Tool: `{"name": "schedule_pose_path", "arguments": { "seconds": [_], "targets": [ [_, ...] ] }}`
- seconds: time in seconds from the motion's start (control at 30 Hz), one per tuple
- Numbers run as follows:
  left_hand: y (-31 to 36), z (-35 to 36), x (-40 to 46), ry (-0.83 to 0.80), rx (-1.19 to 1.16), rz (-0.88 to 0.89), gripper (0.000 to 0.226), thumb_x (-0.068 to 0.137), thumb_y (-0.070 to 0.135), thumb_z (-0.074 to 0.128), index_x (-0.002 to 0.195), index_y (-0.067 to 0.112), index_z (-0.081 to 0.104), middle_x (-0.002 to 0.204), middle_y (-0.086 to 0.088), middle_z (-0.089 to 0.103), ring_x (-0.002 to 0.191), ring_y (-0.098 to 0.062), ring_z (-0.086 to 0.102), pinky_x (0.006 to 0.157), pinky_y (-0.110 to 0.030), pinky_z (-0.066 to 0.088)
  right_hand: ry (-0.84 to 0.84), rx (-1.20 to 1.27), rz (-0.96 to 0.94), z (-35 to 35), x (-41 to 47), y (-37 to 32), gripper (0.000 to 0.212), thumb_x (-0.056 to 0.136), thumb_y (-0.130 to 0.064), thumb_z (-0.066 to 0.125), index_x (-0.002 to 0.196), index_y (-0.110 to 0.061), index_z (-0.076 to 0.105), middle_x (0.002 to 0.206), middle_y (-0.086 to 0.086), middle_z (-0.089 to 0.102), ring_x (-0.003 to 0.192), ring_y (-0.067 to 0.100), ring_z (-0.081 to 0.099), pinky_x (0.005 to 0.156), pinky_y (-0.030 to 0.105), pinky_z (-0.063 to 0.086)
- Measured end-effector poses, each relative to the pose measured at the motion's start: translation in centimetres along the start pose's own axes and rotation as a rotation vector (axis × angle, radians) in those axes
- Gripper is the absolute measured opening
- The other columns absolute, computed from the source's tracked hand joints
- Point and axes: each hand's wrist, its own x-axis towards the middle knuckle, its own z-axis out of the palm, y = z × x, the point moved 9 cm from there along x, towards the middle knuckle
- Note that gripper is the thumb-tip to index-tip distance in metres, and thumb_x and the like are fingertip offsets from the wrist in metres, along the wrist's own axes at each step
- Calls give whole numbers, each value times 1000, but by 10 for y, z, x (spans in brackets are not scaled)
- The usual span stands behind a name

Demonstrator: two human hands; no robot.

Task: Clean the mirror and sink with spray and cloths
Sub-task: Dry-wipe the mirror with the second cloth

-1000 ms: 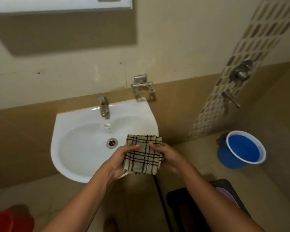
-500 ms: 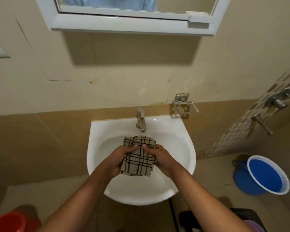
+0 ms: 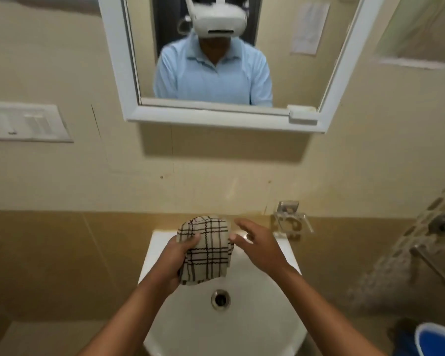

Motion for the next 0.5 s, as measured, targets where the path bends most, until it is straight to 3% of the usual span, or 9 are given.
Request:
{"name": "schedule_pose_path", "arguments": {
  "seconds": [0.13,0.23,0.4,0.5],
  "targets": [
    [54,20,-8,130,-19,182,28,95,13,60,121,6,65,110,-17,73,103,-35,70,95,-55,52,54,-256,-241,-48,4,-58,53,92,-38,60,142,-28,45,145,-12,46,134,6,40,113,26,31],
    [109,40,-29,208,19,386,18,95,6,57,108,7,69,100,-14,76,94,-29,73,86,-44,56,185,-402,-465,-87,2,-105,54,91,-34,61,143,-26,45,148,-10,44,137,4,37,112,19,26],
    [192,69,-65,304,67,669,19,96,6,57,109,10,69,99,-7,77,95,-24,73,82,-38,57,370,-492,-698,-148,3,-167,58,91,-29,62,145,-22,42,151,-5,41,142,6,30,114,20,23],
    [243,87,-85,376,72,819,20,96,8,59,112,12,69,103,-5,75,98,-22,71,89,-39,55,460,-528,-788,-180,10,-202,60,90,-29,63,145,-18,41,152,-2,39,145,9,25,117,29,28]
  ]
}}
